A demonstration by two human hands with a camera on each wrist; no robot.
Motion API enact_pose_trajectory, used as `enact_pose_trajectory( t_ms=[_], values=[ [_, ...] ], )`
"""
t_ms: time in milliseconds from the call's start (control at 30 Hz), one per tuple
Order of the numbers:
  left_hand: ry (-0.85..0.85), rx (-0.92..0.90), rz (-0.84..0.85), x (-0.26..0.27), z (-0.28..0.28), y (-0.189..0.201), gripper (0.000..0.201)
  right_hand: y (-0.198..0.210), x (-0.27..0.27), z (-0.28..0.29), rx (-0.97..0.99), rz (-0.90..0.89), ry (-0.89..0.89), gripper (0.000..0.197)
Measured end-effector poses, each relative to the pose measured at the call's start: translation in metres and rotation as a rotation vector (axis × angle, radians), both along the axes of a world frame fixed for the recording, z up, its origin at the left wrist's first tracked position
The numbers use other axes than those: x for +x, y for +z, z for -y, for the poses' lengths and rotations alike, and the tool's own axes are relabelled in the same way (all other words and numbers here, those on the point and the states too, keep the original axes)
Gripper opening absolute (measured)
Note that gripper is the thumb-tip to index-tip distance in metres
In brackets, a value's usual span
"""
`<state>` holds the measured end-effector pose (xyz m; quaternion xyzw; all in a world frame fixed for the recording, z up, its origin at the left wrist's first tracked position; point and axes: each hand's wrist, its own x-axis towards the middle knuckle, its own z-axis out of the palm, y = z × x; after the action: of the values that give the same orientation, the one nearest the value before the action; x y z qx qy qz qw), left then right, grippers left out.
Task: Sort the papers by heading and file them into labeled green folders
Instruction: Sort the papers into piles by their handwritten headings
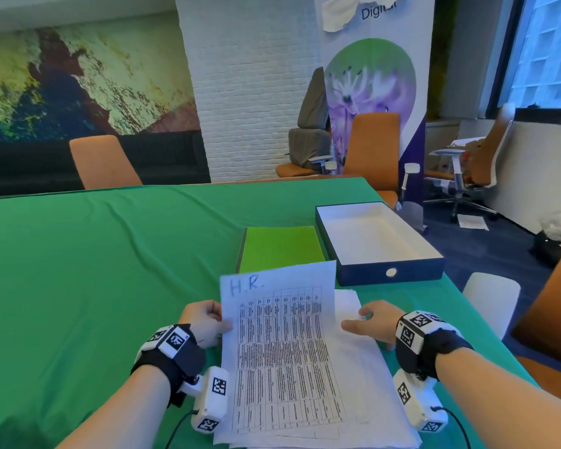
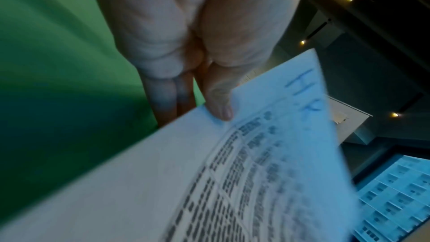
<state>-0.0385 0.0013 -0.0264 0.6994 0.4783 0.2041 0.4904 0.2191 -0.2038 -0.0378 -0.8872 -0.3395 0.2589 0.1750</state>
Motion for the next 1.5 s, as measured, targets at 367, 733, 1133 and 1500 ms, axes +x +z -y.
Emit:
enact_pose_trajectory(
  t_ms=[367,733,1133,1500],
  values=[
    [-0.015,0.075,-0.058,-0.005,-0.013,-0.010,0.032,-0.010,-0.008,0.003,-0.046,0.079,-0.027,0.075],
    [0.037,-0.052,-0.083,-0.004,-0.015,-0.016,0.025,-0.004,0.002,0.008,-0.008,0.089,-0.145,0.017],
    [-0.179,0.135,-0.281,0.007,-0.004,-0.012,0.037,-0.011,0.012,0.013,0.185,0.141,-0.218,0.011],
    [-0.168,0.152,-0.339,0.023,0.003,-0.007,0.037,-0.002,0.021,0.021,0.048,0.097,-0.255,0.014]
  ],
)
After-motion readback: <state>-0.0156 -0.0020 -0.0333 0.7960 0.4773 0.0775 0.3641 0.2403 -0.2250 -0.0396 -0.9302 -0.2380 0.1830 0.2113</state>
